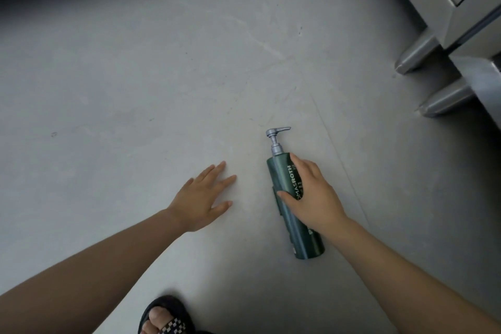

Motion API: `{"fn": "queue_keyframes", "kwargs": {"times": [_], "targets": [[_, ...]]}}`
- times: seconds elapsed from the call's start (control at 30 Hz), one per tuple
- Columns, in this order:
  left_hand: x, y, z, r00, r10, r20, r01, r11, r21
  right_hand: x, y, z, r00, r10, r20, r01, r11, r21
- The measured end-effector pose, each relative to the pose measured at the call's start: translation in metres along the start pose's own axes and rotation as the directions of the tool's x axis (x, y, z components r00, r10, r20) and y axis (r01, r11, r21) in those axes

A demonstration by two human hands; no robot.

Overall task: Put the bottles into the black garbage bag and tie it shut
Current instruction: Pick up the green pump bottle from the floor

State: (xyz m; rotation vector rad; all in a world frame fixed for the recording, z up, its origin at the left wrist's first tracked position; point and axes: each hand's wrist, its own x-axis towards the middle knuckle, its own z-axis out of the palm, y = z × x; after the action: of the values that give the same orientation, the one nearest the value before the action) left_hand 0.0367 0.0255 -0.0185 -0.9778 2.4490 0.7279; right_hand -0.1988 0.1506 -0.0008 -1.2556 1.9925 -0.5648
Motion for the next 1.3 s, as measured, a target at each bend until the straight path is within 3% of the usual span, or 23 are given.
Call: {"fn": "queue_keyframes", "kwargs": {"times": [0.2,0.43,0.57,0.67,0.77,0.87,1.13,1.3], "targets": [[-0.002,0.003,0.000,0.999,-0.022,-0.023,0.020,0.998,-0.066,-0.006,0.003,0.008,0.989,0.068,0.133,-0.069,0.998,0.003],[-0.001,0.002,-0.008,0.999,0.031,-0.021,-0.033,0.994,-0.100,0.003,-0.001,0.011,0.987,0.079,0.139,-0.087,0.995,0.057],[0.002,-0.001,-0.042,0.998,0.031,-0.055,-0.035,0.997,-0.068,0.022,-0.018,-0.006,0.978,0.047,0.201,-0.049,0.999,0.008],[-0.008,0.004,-0.085,0.993,-0.056,-0.101,0.048,0.996,-0.077,0.035,-0.049,-0.036,0.983,0.020,0.181,-0.024,0.999,0.022],[-0.046,0.013,-0.146,0.966,-0.176,-0.188,0.141,0.973,-0.185,0.031,-0.099,-0.086,0.989,-0.002,0.146,-0.005,0.999,0.050],[-0.101,0.039,-0.223,0.929,-0.215,-0.301,0.112,0.939,-0.326,0.008,-0.163,-0.152,0.986,-0.032,0.161,0.030,0.999,0.012],[-0.284,0.109,-0.483,0.888,-0.221,-0.403,0.089,0.943,-0.321,-0.082,-0.420,-0.342,0.991,-0.081,0.106,0.083,0.996,-0.016],[-0.426,0.141,-0.612,0.840,-0.298,-0.453,0.074,0.891,-0.449,-0.158,-0.575,-0.428,0.992,-0.093,0.083,0.082,0.989,0.127]]}}
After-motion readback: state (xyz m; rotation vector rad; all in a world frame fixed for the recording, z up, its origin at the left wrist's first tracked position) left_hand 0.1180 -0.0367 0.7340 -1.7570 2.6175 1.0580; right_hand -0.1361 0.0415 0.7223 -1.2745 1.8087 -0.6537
